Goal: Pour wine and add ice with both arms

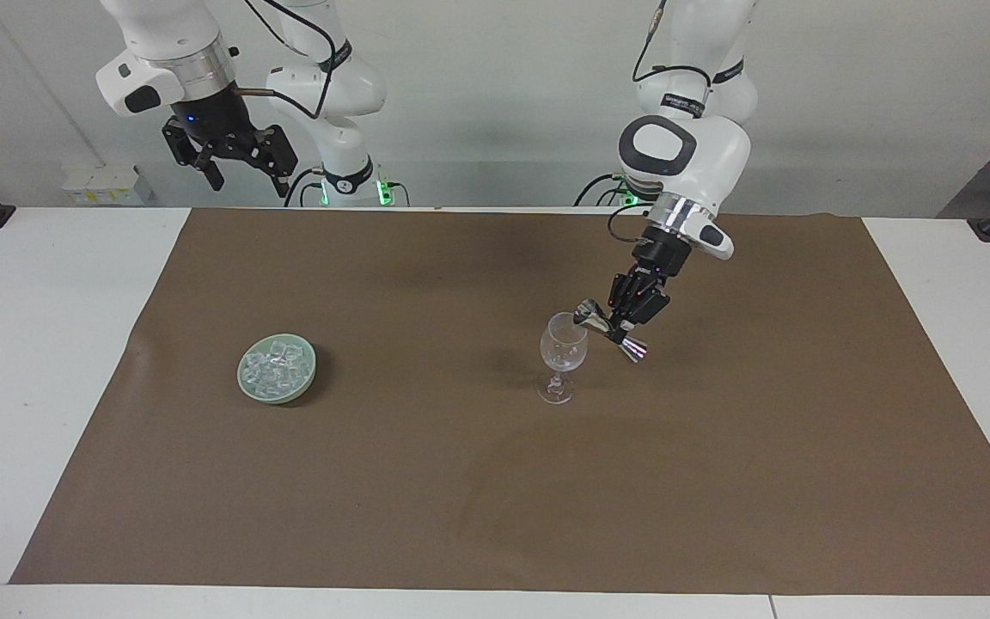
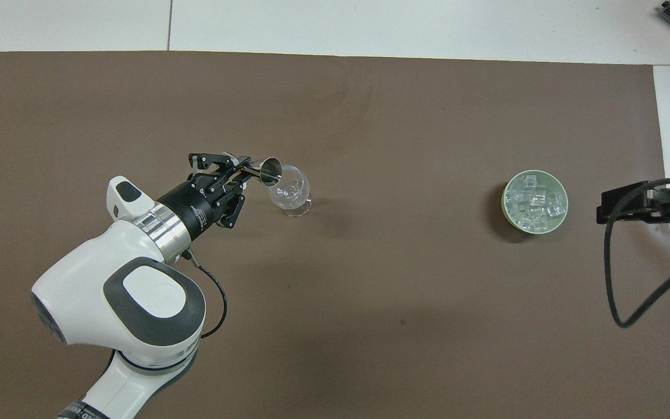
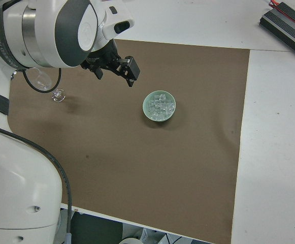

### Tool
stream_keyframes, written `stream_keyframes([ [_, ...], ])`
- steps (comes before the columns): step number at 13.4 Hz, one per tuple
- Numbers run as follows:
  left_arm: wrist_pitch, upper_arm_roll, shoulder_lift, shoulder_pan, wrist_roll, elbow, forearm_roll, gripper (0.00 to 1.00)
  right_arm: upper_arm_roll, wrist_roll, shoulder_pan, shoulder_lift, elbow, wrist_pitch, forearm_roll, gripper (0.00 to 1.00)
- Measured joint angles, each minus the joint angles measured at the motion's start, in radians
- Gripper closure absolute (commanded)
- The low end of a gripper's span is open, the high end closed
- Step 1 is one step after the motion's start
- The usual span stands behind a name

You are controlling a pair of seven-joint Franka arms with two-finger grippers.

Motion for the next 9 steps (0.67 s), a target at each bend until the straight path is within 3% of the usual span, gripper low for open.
stream_keyframes([
  [9, 0.053, 0.000, 0.020, -0.021, 0.053, 0.017, 0.000, 1.00, 0.000, 0.000, 0.000, 0.000, 0.000, 0.000, 0.000, 0.00],
])
